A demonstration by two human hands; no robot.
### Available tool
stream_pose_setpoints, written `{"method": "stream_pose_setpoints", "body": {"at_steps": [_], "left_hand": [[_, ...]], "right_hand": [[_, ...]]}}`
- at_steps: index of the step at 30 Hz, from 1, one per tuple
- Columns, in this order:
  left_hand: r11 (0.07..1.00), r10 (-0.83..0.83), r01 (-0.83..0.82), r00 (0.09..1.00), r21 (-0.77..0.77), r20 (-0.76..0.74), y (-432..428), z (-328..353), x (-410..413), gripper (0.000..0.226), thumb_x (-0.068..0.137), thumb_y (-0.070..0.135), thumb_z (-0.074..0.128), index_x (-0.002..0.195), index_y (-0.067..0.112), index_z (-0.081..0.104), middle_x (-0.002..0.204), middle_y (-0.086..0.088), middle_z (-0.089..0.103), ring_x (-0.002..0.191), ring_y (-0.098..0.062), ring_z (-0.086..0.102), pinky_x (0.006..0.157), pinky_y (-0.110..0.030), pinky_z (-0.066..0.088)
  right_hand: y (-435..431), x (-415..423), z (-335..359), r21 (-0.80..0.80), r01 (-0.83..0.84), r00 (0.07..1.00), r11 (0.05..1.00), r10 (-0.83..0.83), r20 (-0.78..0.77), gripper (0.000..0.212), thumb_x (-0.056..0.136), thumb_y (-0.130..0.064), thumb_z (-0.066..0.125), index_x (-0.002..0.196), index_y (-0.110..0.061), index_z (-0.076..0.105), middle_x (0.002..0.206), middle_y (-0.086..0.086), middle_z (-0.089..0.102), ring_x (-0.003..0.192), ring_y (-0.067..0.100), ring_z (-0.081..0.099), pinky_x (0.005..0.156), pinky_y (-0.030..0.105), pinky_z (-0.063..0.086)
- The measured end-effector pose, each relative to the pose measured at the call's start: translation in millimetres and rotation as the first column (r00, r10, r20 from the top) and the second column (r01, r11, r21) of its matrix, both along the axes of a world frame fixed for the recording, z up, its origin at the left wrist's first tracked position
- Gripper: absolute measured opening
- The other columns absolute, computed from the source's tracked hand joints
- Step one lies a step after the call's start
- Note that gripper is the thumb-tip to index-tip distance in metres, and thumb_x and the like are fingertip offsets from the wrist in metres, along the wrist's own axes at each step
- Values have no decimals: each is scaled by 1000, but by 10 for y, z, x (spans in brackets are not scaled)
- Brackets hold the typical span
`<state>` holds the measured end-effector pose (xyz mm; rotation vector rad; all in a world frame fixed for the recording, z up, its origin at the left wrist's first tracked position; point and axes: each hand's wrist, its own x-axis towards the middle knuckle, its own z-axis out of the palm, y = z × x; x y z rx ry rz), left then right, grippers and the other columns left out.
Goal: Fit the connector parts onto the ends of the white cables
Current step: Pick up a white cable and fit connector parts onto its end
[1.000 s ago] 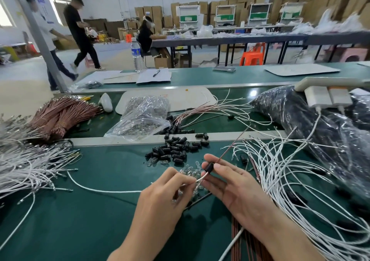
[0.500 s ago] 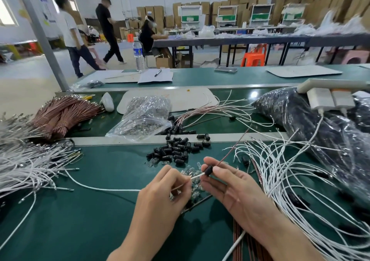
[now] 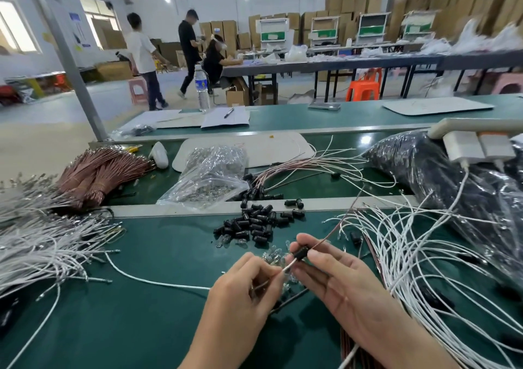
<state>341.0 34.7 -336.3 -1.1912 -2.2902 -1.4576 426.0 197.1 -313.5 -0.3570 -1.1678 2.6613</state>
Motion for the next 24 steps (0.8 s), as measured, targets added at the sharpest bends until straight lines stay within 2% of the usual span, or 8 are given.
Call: {"method": "stream_pose_setpoints", "body": {"at_steps": [4, 9, 12, 15, 18, 21, 22, 24], "left_hand": [[999, -18, 15, 996, 33, 92, -23, 65, -6, 7, 88, 40, 67, 83, 35, 65, 76, 10, 60, 60, -10, 54, 56, -15, 41], [998, -57, 54, 974, 20, 221, -32, 102, -27, 10, 87, 24, 74, 80, 31, 73, 77, 10, 63, 64, -3, 57, 60, -11, 39], [992, -124, 119, 929, 34, 348, -61, 146, -51, 15, 89, 20, 73, 86, 34, 75, 73, 4, 66, 63, 0, 55, 62, -13, 41], [982, -178, 185, 863, 32, 473, -107, 163, -105, 18, 95, 21, 66, 94, 36, 76, 72, -2, 66, 69, -10, 57, 68, -23, 45], [976, -202, 210, 809, 49, 552, -139, 191, -136, 20, 99, 23, 61, 97, 36, 77, 72, 5, 65, 70, -8, 56, 71, -23, 43], [979, -190, 196, 808, 50, 558, -133, 201, -139, 16, 92, 44, 64, 95, 34, 77, 72, 6, 64, 69, -8, 55, 71, -22, 43], [982, -181, 184, 818, 50, 546, -123, 205, -121, 16, 88, 45, 65, 93, 34, 76, 70, 6, 63, 67, -8, 53, 68, -21, 42], [987, -155, 151, 849, 49, 505, -90, 195, -92, 5, 89, 34, 70, 88, 34, 74, 67, 7, 62, 62, -7, 51, 63, -18, 41]], "right_hand": [[-3, 4, -8, -7, -32, 999, 999, 32, -19, 28, 82, -2, 62, 106, -2, 76, 117, 23, 71, 95, 27, 74, 77, 29, 61], [31, 28, -15, 17, -52, 998, 999, 52, -36, 29, 82, -1, 62, 107, -2, 76, 118, 23, 71, 96, 27, 74, 78, 29, 60], [63, 43, -14, 22, -68, 997, 997, 69, -44, 29, 80, 1, 64, 107, -2, 76, 118, 24, 70, 97, 27, 73, 78, 29, 60], [80, 48, -22, 67, -75, 996, 995, 79, -52, 28, 80, 1, 65, 105, -2, 77, 119, 23, 70, 99, 27, 73, 80, 29, 59], [85, 43, -38, 91, -77, 995, 993, 82, -50, 29, 80, 0, 65, 106, -3, 77, 119, 22, 71, 103, 28, 72, 81, 28, 59], [72, 29, -56, 124, -83, 995, 989, 89, -43, 31, 77, -1, 67, 106, -4, 77, 118, 21, 71, 101, 26, 72, 80, 27, 58], [65, 26, -58, 137, -85, 995, 987, 92, -44, 31, 77, -2, 67, 106, -4, 77, 118, 21, 71, 101, 25, 72, 81, 26, 58], [50, 21, -69, 155, -89, 994, 984, 97, -43, 30, 78, -1, 66, 106, -5, 77, 117, 20, 72, 103, 25, 72, 82, 25, 57]]}}
